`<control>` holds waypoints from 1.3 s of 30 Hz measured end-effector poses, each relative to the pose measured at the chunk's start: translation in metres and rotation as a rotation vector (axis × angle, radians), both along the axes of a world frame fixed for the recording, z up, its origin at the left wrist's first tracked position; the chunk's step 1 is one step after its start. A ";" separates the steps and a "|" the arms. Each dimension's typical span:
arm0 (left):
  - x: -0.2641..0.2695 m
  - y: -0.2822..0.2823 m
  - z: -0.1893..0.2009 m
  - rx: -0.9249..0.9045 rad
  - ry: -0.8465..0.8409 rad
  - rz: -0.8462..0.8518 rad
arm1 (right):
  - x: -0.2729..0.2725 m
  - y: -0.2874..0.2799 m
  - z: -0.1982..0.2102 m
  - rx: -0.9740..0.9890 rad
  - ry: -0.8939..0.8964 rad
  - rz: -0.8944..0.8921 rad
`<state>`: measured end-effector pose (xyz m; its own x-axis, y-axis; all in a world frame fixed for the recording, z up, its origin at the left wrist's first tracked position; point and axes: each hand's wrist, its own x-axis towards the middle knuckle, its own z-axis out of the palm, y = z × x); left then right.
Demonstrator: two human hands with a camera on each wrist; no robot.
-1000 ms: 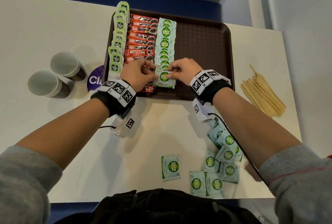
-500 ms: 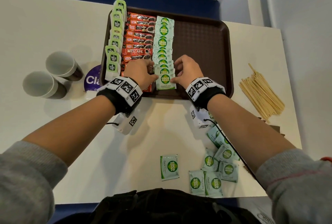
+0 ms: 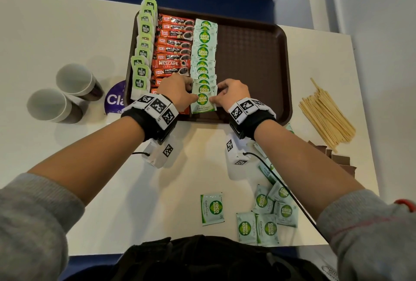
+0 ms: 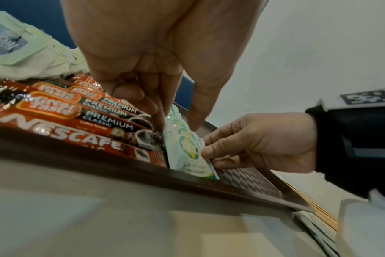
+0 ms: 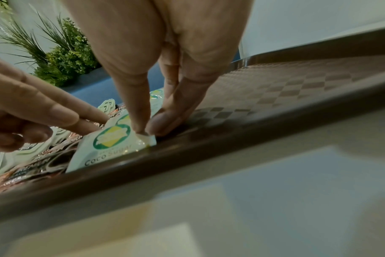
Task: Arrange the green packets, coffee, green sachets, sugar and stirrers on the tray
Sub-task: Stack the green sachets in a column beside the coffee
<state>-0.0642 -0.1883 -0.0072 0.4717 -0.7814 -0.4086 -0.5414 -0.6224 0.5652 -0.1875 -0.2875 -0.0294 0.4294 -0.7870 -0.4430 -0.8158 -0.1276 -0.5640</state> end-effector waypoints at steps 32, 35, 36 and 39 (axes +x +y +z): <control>0.004 -0.012 -0.012 -0.060 -0.005 0.022 | -0.003 -0.001 -0.005 0.026 -0.040 0.007; 0.005 -0.014 -0.013 -0.069 -0.012 0.038 | -0.004 0.000 -0.005 0.017 -0.057 0.023; 0.005 -0.014 -0.014 -0.071 -0.014 0.041 | -0.004 0.000 -0.006 0.012 -0.059 0.030; 0.005 -0.014 -0.015 -0.077 -0.014 0.046 | -0.004 0.000 -0.007 0.006 -0.059 0.033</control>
